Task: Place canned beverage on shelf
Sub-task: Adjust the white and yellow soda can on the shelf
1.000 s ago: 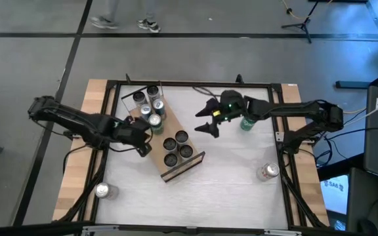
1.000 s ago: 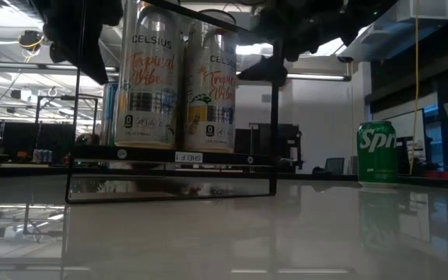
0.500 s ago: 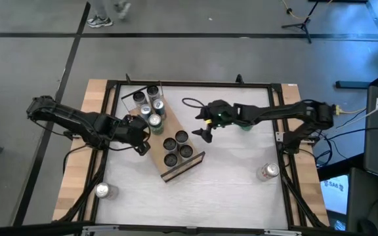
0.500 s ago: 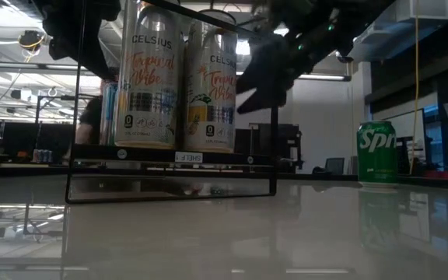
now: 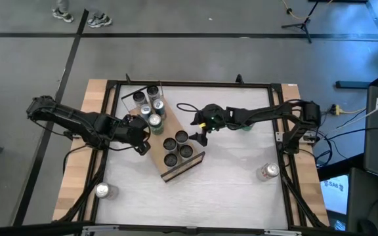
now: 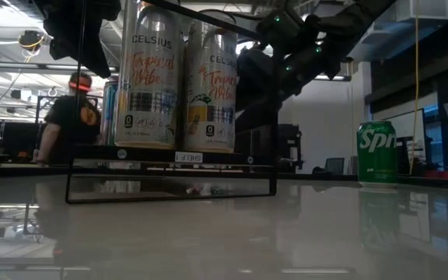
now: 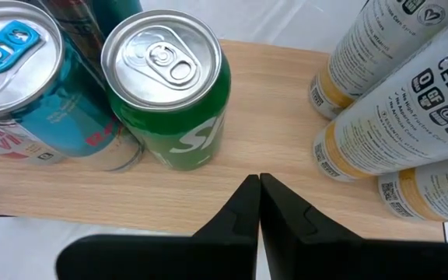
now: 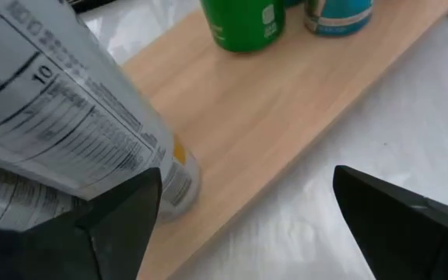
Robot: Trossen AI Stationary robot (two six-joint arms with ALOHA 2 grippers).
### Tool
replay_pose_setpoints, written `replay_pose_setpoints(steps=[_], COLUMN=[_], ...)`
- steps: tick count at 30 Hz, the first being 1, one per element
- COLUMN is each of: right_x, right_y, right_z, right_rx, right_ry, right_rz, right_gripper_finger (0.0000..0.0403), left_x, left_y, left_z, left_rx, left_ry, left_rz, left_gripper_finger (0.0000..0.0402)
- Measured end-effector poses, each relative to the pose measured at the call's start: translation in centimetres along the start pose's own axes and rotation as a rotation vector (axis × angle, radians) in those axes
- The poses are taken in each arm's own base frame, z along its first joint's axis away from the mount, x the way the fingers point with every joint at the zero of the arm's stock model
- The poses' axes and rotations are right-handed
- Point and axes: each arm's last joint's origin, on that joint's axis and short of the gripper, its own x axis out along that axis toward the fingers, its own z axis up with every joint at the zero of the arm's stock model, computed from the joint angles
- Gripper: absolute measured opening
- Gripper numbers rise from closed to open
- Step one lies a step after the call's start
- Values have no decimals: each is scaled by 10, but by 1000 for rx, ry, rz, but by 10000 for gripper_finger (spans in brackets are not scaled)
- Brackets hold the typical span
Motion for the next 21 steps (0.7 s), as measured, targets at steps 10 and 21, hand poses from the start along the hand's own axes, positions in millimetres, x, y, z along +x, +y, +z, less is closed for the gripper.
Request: replay_pose_setpoints(steps=[10,21], right_x=[7,8], right_y=[18,22], right_z=[-4,-2], right_rx=[-36,-53], right_ry=[-5,-34], right_rz=[37,24], right_gripper_finger=[374,374], left_x=[0,0], left_y=[0,0], left_z=[0,1], left_rx=[0,-2], left_ry=[-9,-13], left_rz=[7,8], left_gripper_finger=[0,0])
